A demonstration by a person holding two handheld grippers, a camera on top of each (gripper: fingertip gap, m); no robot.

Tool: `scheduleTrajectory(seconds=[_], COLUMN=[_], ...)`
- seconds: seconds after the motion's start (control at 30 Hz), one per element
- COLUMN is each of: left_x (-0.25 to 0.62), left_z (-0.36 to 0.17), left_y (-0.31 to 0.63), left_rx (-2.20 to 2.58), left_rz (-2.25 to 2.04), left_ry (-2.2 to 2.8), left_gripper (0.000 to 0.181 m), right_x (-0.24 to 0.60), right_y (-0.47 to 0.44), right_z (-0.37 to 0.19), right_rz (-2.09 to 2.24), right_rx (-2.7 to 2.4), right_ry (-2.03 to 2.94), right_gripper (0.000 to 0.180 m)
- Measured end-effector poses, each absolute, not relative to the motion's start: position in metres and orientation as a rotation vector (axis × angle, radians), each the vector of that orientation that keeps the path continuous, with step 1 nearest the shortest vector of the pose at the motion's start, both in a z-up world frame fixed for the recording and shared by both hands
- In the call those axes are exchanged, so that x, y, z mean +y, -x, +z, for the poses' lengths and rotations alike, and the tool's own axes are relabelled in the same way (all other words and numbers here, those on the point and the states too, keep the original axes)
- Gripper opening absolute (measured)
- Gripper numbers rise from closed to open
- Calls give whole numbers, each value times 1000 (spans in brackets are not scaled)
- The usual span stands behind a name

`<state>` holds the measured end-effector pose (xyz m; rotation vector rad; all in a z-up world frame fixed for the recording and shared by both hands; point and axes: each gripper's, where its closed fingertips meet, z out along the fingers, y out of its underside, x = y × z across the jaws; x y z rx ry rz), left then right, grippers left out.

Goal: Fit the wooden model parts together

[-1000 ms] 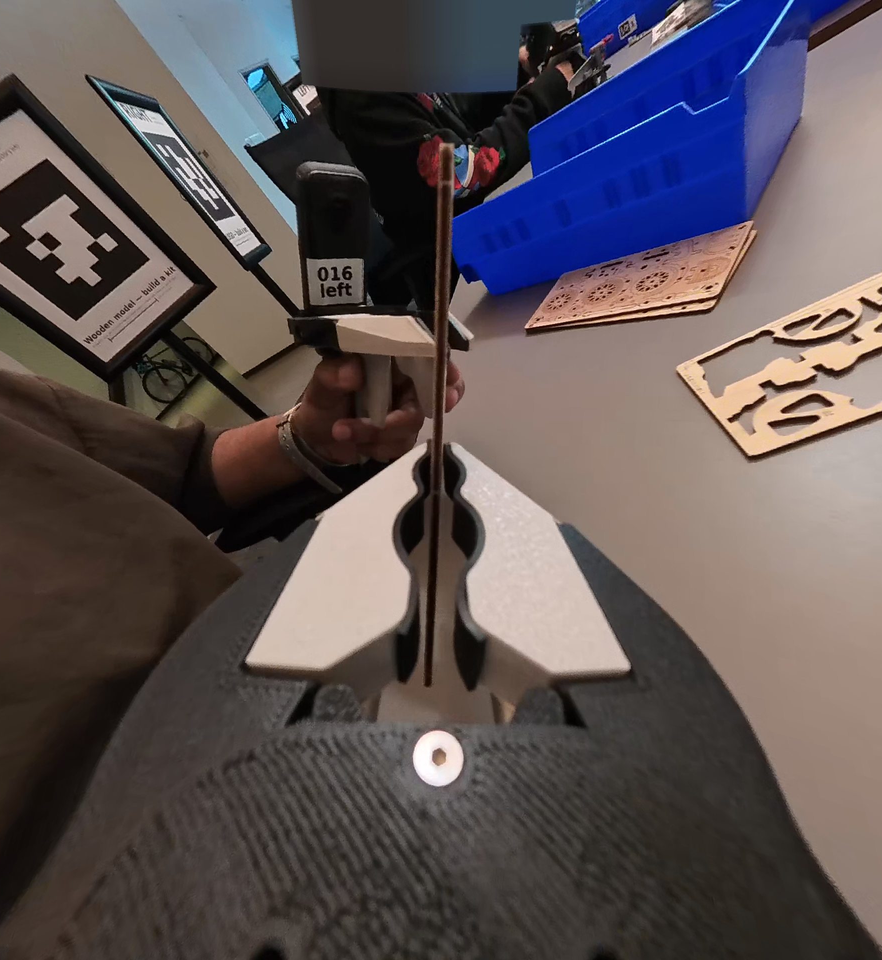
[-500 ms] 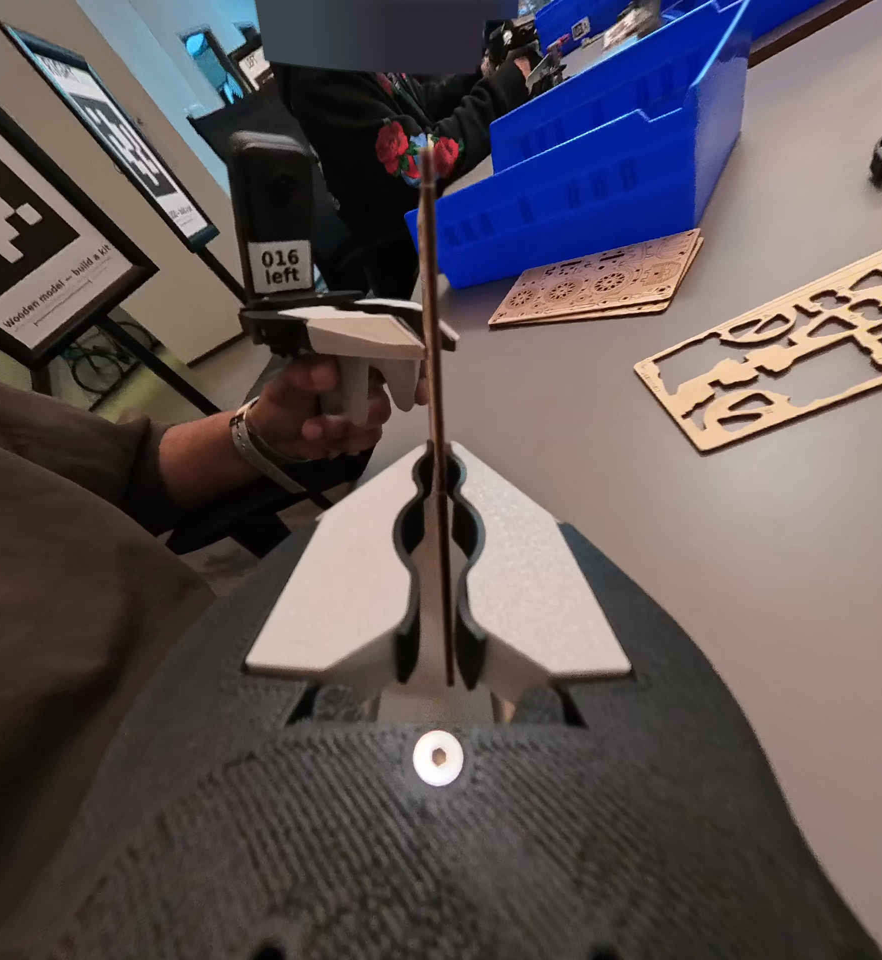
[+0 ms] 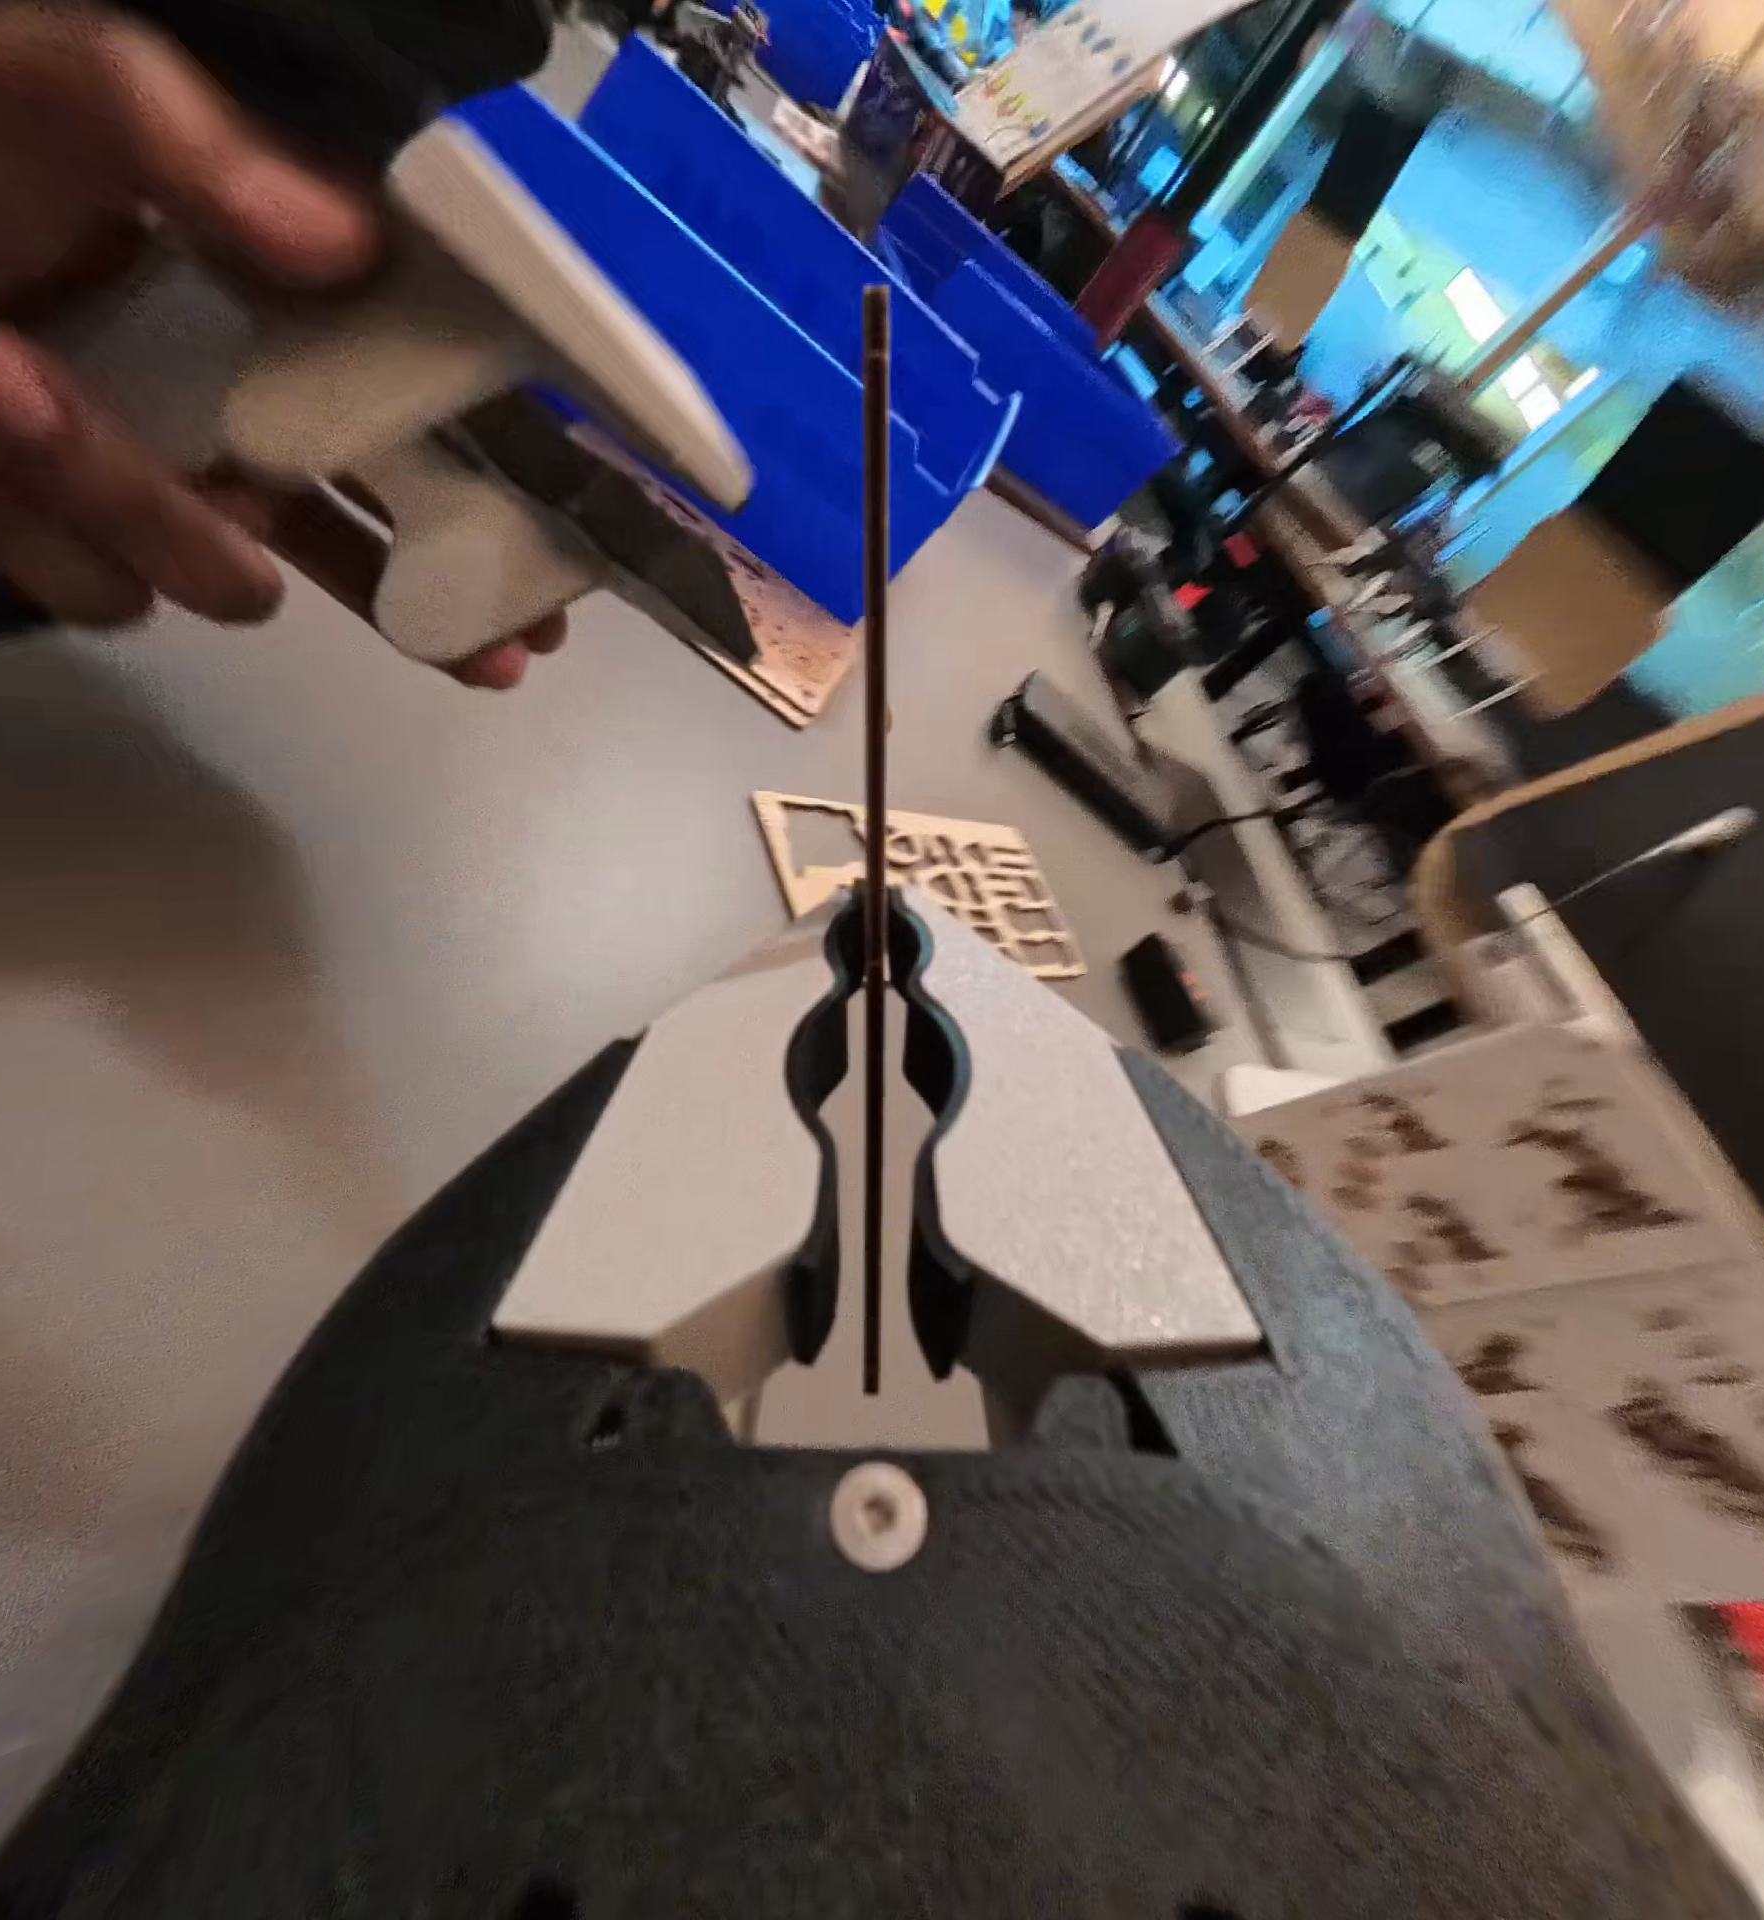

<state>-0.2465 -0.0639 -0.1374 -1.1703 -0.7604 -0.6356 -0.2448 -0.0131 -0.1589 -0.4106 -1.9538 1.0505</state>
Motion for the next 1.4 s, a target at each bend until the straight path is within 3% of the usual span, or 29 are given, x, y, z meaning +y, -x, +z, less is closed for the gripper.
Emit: scheduleTrajectory(seconds=[0.2,0.43,0.57,0.63,0.67,0.8,1.13,1.4], left_x=[-81,-67,-64,-64,-65,-70,-68,-41], left_z=[-135,-151,-160,-162,-162,-163,-155,-148], left_y=[259,249,249,251,253,260,257,221], left_rx=[-849,-899,-943,-952,-957,-975,-870,-666], left_rz=[-954,-1045,-1027,-1013,-1001,-911,-563,-402], left_ry=[913,985,1017,1019,1017,1025,1221,1433], left_gripper=[53,34,11,5,2,0,0,0], right_x=[-15,-23,-27,-28,-28,-27,-38,-33], right_y=[240,232,228,227,226,224,210,215], right_z=[-157,-168,-171,-172,-175,-186,-156,-148], right_rz=[684,393,383,386,390,431,992,1024], right_rx=[-1795,-1675,-1679,-1690,-1708,-1819,-1983,-1954], right_ry=[68,-284,-325,-335,-342,-336,5,56], right_gripper=[0,0,0,147,154,27,23,18])
